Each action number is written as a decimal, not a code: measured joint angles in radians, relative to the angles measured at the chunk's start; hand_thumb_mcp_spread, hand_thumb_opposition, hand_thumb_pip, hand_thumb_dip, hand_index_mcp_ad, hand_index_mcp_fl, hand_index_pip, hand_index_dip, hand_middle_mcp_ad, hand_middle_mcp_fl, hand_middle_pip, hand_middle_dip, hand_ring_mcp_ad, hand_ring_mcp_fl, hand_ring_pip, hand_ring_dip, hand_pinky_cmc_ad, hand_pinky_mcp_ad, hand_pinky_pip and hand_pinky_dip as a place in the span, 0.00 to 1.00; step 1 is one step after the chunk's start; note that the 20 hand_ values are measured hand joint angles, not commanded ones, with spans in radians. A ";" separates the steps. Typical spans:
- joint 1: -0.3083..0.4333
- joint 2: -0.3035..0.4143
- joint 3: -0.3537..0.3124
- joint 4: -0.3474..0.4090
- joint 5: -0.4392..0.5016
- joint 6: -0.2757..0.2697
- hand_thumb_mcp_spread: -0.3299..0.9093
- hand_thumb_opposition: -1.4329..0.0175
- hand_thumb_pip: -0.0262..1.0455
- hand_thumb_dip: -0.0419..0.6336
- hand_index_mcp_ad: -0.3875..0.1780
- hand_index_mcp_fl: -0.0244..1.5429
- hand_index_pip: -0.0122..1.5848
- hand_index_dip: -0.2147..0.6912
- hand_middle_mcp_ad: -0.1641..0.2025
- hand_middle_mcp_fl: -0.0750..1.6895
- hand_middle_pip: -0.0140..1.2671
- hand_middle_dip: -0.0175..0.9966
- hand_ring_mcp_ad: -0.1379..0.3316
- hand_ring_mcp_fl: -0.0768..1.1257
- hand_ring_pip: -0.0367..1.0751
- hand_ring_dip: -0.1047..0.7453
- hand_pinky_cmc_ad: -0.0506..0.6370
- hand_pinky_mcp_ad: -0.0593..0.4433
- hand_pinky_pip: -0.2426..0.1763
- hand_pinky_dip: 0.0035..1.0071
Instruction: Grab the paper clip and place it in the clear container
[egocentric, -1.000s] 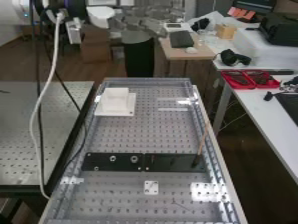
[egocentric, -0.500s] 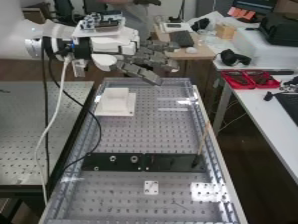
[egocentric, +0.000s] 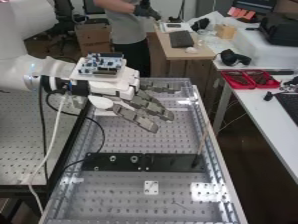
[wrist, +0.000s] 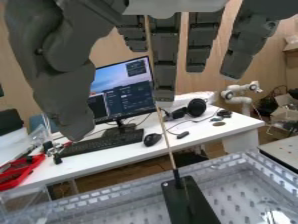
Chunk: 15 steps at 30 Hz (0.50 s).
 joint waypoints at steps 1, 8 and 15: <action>-0.005 -0.006 0.001 0.001 -0.005 -0.001 0.55 0.45 0.63 0.42 0.73 0.02 0.06 0.09 0.76 0.34 0.12 0.41 0.63 0.18 0.12 0.28 0.59 0.74 0.44 0.38; -0.059 -0.073 0.016 0.043 -0.092 -0.040 0.57 0.44 0.67 0.44 0.69 0.03 0.07 0.06 0.76 0.39 0.12 0.43 0.61 0.24 0.12 0.30 0.58 0.74 0.52 0.36; -0.117 -0.143 0.060 0.078 -0.196 -0.086 0.60 0.42 0.69 0.48 0.63 0.03 0.07 0.04 0.70 0.41 0.12 0.46 0.57 0.27 0.13 0.33 0.58 0.74 0.62 0.30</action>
